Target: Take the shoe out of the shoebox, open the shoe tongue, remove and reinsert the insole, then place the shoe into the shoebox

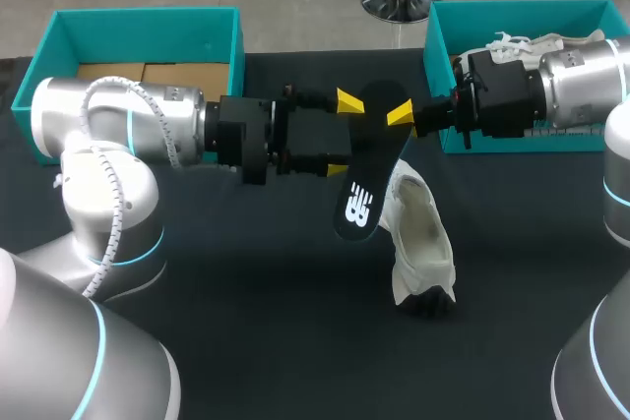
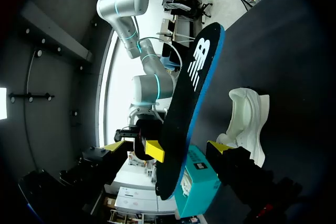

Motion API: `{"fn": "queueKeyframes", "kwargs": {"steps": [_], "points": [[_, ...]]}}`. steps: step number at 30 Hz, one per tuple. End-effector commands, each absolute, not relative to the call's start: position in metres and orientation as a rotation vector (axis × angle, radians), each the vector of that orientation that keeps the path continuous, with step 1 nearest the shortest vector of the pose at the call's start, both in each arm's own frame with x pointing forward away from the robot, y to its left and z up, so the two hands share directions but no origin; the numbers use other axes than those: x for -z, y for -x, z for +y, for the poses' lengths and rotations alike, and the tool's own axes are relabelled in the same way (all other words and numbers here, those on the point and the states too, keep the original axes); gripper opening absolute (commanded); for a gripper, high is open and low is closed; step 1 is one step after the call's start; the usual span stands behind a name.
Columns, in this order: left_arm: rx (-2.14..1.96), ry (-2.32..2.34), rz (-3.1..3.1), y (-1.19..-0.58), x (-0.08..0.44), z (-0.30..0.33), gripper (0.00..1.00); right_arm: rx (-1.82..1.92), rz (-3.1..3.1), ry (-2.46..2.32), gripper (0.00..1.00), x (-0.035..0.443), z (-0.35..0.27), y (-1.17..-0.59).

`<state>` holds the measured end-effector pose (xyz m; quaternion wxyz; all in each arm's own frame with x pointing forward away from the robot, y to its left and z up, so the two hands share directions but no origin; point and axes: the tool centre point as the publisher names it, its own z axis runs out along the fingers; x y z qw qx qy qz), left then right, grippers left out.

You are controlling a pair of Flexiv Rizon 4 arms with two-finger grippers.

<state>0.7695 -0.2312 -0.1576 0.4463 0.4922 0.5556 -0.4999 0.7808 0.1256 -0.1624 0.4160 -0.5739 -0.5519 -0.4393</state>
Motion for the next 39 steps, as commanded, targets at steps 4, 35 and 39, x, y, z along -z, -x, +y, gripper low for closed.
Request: {"fn": "queueKeyframes", "kwargs": {"steps": [4,35,39], "points": [[1.25,-1.204,1.379,-0.773,0.163,-0.242,0.41,1.103,-1.386,1.442,0.0,0.163,0.128,-0.782],[1.223,-1.256,1.477,-0.762,0.156,-0.221,0.0,1.128,-1.538,1.624,1.0,0.135,0.082,-0.773],[1.234,-1.28,1.529,-0.755,0.157,-0.206,0.0,1.048,-1.716,1.665,1.0,0.123,0.068,-0.769]]}}
